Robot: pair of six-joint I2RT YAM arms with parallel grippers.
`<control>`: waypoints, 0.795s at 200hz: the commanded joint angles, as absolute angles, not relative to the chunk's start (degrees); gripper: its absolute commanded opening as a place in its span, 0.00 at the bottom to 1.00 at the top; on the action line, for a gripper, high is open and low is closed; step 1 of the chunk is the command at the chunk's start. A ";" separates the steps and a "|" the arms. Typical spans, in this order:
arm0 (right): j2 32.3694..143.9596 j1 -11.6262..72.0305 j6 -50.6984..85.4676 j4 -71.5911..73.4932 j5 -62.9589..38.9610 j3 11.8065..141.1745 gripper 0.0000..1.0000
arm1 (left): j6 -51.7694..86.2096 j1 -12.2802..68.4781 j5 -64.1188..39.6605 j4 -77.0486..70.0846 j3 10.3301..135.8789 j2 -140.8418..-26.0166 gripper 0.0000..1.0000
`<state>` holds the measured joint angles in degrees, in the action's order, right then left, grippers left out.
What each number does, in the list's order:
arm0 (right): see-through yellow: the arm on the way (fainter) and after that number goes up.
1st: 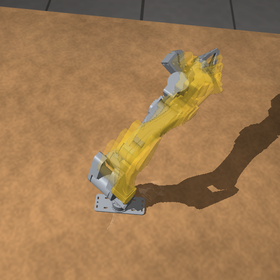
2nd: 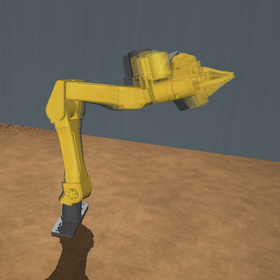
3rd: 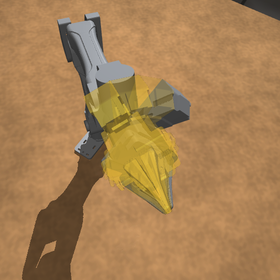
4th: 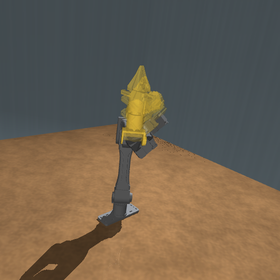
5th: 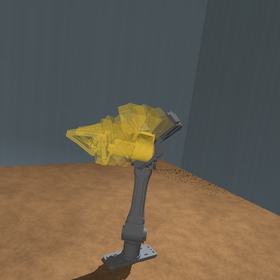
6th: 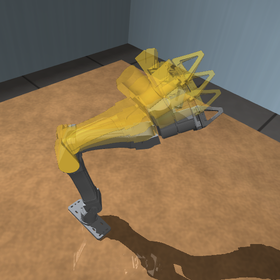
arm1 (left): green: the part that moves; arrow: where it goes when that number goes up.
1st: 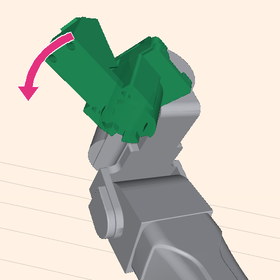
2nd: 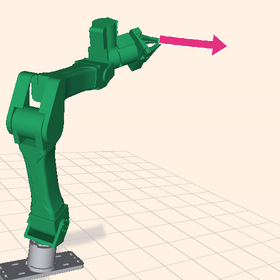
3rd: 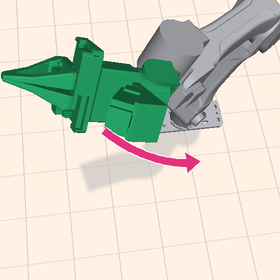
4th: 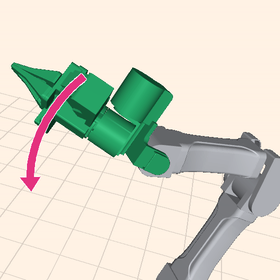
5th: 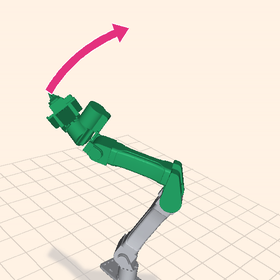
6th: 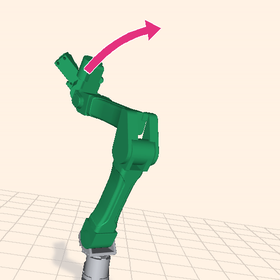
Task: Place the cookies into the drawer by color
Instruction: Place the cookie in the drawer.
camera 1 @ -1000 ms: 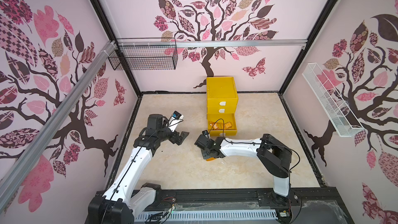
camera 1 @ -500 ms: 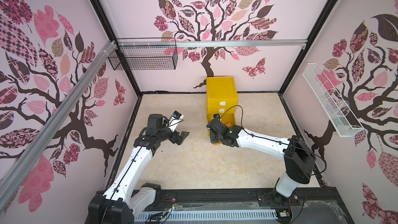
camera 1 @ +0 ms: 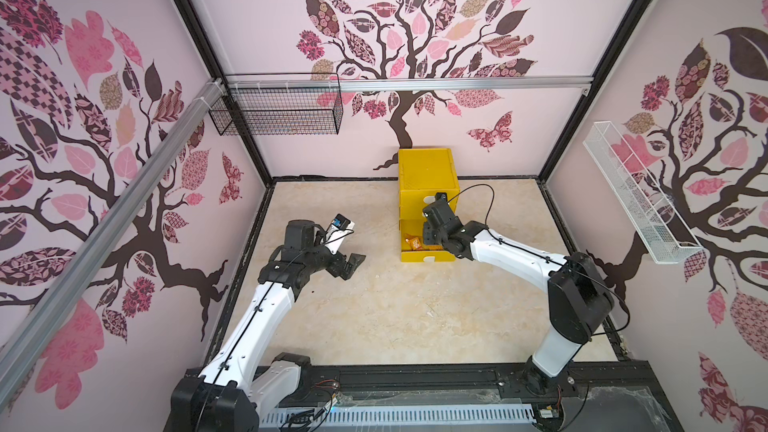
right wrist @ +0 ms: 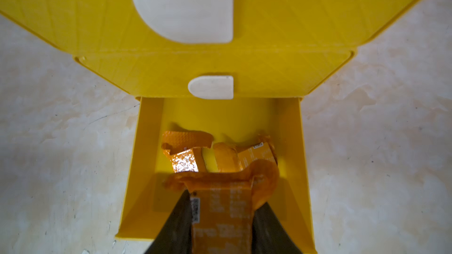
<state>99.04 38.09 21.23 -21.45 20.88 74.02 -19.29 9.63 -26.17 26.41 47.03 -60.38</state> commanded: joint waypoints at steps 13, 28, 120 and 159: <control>103.28 37.63 19.52 -18.83 20.61 78.34 0.39 | -19.43 9.35 -26.47 27.24 47.59 -60.66 0.97; 104.24 37.39 19.53 -17.72 20.65 78.65 0.40 | -18.97 9.32 -27.07 26.73 47.47 -60.39 0.97; 101.63 36.16 21.36 -18.59 21.84 75.76 0.73 | -18.43 9.62 -24.83 31.49 54.87 -62.30 0.98; 95.09 36.19 21.78 -21.74 21.10 71.22 0.78 | -17.65 11.16 -23.99 33.64 62.71 -67.27 0.98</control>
<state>101.49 36.45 20.73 -18.94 21.02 72.69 -18.79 10.44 -24.67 32.01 58.37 -64.47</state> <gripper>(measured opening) 0.754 0.973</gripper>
